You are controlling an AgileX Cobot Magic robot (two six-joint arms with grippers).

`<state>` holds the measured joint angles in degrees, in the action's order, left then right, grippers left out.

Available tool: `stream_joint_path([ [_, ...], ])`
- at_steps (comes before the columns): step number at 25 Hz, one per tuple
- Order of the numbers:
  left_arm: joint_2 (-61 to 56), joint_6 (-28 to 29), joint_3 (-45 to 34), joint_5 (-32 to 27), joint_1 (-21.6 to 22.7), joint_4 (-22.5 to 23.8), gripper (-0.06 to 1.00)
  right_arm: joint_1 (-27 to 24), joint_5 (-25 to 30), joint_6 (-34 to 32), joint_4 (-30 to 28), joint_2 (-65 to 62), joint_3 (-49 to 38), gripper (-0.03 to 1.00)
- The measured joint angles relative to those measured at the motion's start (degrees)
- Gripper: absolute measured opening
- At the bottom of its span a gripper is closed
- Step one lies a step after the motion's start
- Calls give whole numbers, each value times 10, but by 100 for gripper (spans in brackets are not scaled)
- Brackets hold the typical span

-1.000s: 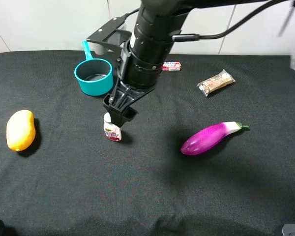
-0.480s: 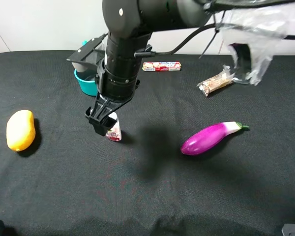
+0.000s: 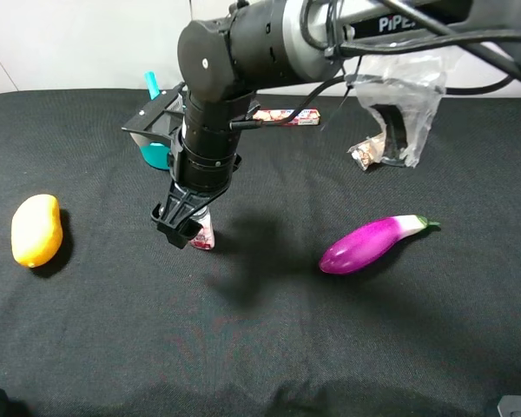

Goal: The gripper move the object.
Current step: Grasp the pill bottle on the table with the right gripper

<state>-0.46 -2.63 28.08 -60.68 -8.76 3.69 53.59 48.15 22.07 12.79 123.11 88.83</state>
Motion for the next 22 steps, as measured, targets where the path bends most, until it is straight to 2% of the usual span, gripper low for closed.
stream_joint_path([
  [17,0,0,0,0,0,0,99,0,-53,0,-3,45,0,69],
  [22,0,0,0,0,0,0,99,0,-54,0,-3,56,0,69],
])
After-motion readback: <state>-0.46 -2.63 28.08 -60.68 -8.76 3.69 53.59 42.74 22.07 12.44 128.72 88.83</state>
